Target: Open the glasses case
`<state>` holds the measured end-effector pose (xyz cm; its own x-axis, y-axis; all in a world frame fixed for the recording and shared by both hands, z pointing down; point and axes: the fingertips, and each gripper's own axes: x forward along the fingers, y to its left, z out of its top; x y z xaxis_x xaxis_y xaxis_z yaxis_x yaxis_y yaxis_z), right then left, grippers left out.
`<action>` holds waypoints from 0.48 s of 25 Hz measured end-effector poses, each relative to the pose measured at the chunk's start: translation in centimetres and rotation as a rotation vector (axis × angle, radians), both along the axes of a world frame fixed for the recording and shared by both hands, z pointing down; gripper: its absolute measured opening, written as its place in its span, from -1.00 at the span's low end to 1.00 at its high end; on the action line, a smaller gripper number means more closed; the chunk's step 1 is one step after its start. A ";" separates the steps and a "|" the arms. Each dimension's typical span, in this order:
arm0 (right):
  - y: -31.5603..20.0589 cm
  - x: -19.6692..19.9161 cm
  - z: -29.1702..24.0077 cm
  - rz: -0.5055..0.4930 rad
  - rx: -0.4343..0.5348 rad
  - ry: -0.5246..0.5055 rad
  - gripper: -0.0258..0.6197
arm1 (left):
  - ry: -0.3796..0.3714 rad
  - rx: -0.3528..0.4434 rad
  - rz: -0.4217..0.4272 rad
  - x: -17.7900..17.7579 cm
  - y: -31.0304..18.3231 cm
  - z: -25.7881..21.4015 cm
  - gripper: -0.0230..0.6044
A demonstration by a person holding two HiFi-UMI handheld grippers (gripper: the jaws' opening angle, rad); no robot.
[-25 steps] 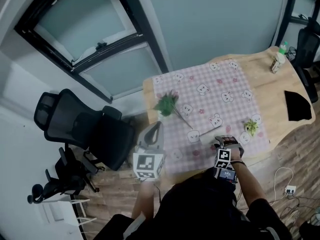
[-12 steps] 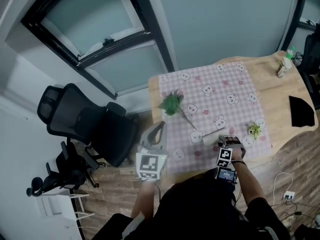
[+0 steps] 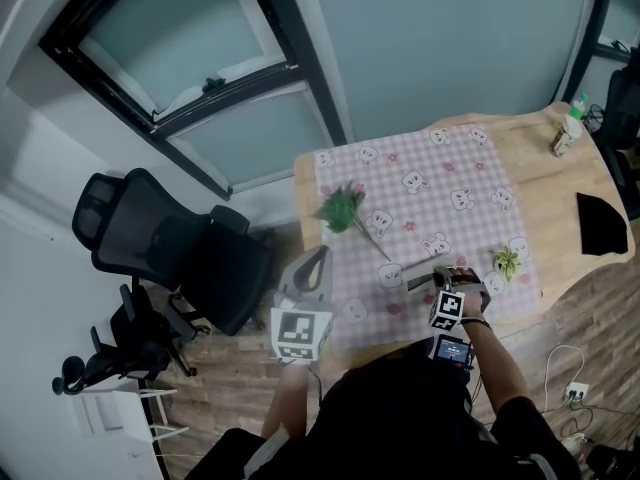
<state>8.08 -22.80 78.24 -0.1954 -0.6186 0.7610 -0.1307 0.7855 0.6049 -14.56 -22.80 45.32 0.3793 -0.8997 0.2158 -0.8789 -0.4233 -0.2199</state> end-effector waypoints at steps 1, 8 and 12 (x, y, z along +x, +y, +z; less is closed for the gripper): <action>-0.8 -0.2 -0.3 0.008 0.006 -0.011 -0.78 | 0.001 -0.003 0.000 0.0 -0.1 0.1 -0.93; -5.1 -1.7 -0.1 0.077 -0.015 -0.100 -0.77 | -0.018 -0.032 -0.030 -1.2 0.8 0.2 -0.93; -7.0 -2.4 0.4 0.128 -0.039 -0.179 -0.72 | -0.034 -0.063 -0.056 -2.3 1.9 1.1 -0.93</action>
<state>5.69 -29.80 78.62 -0.2510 -0.6178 0.7452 -0.3333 0.7779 0.5326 -16.87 -20.89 46.43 0.3203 -0.9035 0.2849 -0.8940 -0.3877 -0.2246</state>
